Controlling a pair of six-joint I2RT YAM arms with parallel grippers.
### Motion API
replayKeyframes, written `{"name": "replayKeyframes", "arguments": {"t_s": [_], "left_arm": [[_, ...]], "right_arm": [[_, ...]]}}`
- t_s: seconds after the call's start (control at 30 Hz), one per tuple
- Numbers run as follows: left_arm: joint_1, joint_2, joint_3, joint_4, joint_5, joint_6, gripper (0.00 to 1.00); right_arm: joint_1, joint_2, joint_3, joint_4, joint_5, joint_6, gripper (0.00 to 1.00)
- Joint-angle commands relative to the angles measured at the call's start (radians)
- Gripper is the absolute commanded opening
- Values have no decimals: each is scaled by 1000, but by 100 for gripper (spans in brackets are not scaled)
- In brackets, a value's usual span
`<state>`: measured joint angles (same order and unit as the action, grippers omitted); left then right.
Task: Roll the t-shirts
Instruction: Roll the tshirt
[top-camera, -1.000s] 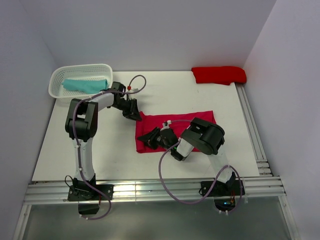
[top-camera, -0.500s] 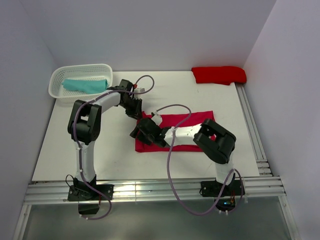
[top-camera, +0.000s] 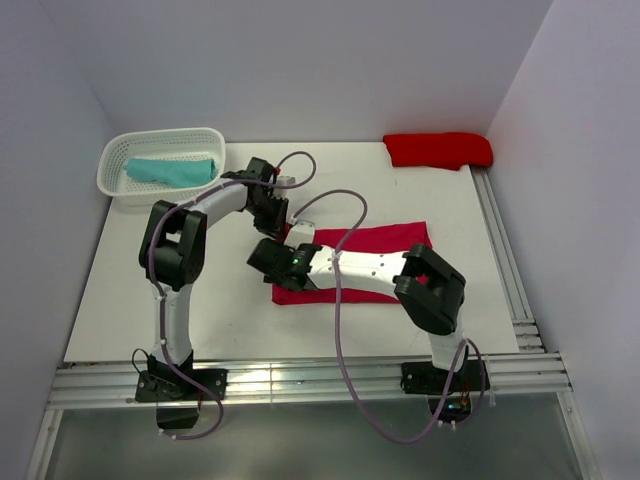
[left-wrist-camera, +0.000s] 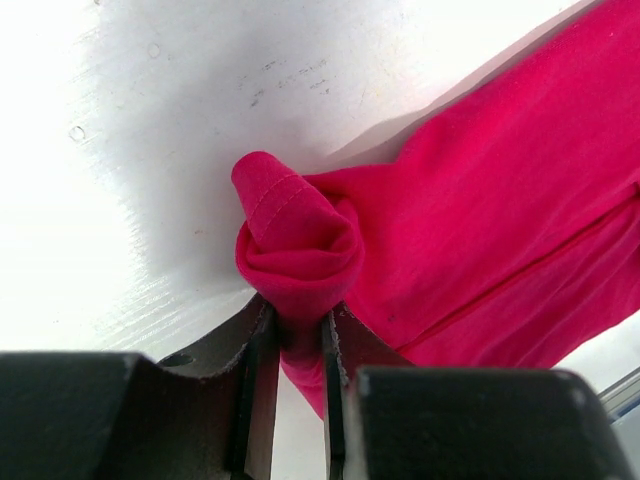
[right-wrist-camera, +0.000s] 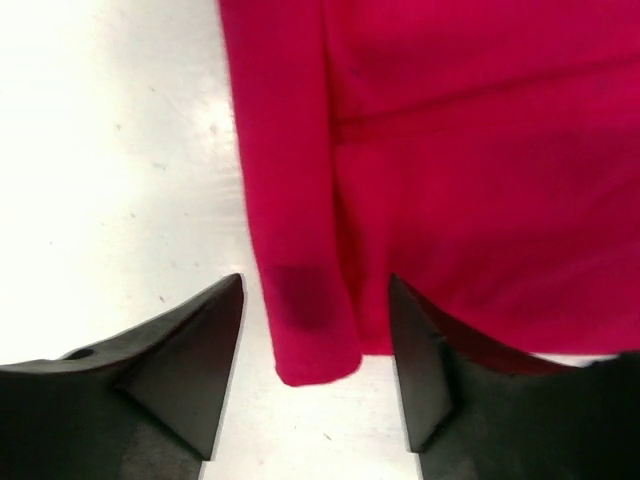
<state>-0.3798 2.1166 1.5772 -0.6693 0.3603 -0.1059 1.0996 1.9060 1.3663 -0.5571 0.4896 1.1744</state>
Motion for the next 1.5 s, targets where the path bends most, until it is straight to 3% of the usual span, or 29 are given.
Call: {"name": "replayKeyframes", "arguments": {"t_s": [0.0,0.17,0.37,0.67,0.97,1.03,1.2,1.33,1.47], "left_arm": [[-1,36,10,10,-133,43,5],[-8,45,27,-6,-139,45,6],[-14,54,46,-16,-146,43,6],[-16,62,60,-29,-149,48,9],[-16,78,122,-59,-130,45,27],[-14,82,145,-67,-117,46,36],[-2,76,216,-104,-48,55,62],[30,46,268,-136,61,84,74],[76,-7,242,-145,185,124,79]], "right_arm": [[2,47,121,-101,130,-82,63],[2,214,341,-193,196,-140,52],[0,320,471,-268,218,-144,52],[9,326,376,-262,165,-87,48],[25,334,335,-296,127,-35,44],[26,323,309,-271,112,-35,43],[10,239,174,-91,37,-42,33],[-27,118,-28,173,-80,-42,31],[-95,-22,-258,553,-242,2,30]]}}
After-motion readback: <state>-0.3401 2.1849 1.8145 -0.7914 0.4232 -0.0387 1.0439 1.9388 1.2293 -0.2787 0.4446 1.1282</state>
